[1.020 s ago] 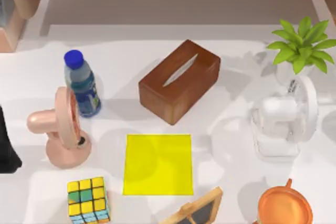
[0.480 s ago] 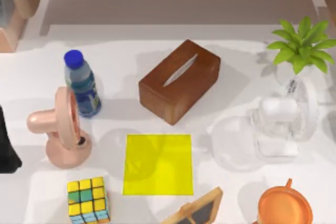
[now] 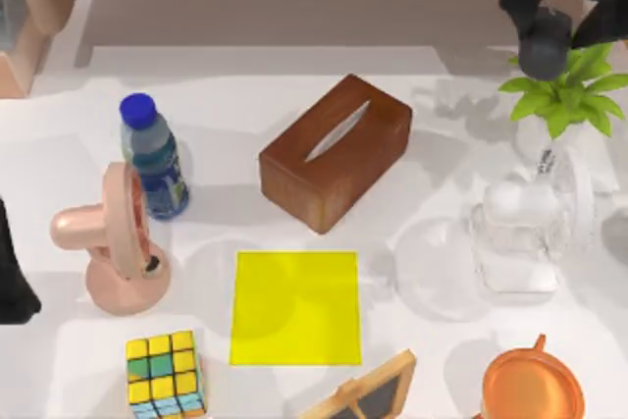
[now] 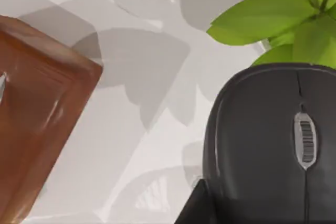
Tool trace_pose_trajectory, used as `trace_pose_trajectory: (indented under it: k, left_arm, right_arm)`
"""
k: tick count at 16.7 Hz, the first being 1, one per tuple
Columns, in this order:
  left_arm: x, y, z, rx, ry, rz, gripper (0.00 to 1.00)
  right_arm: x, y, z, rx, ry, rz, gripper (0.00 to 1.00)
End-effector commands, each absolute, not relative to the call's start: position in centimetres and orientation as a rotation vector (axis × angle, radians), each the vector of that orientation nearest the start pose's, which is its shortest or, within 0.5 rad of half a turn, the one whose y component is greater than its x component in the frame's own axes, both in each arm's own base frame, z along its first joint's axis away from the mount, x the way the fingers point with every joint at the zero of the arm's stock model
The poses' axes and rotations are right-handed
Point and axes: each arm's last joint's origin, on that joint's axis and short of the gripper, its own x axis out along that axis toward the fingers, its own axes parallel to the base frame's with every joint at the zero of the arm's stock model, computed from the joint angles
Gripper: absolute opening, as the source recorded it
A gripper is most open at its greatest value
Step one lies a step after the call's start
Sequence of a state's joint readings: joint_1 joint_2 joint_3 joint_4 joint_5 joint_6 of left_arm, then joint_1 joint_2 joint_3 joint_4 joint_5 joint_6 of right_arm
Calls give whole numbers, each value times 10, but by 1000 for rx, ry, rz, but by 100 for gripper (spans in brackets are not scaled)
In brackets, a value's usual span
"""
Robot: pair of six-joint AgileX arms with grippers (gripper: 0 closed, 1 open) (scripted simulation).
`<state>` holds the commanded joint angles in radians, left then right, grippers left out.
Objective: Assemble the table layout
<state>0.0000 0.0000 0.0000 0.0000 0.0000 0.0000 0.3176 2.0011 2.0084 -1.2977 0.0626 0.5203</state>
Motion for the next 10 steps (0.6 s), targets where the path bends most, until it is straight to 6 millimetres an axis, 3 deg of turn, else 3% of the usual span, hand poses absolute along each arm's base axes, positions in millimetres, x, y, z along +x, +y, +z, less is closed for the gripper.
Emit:
trace_pose_trajectory:
  k: [6,10]
  left_arm:
    - [106,-1,160,0,0,0,100]
    - [106,-1,160,0,0,0,100]
  right_arm:
    - [329,265,254,116,1367,26,0]
    - [289,324,206,50,1423,56,0]
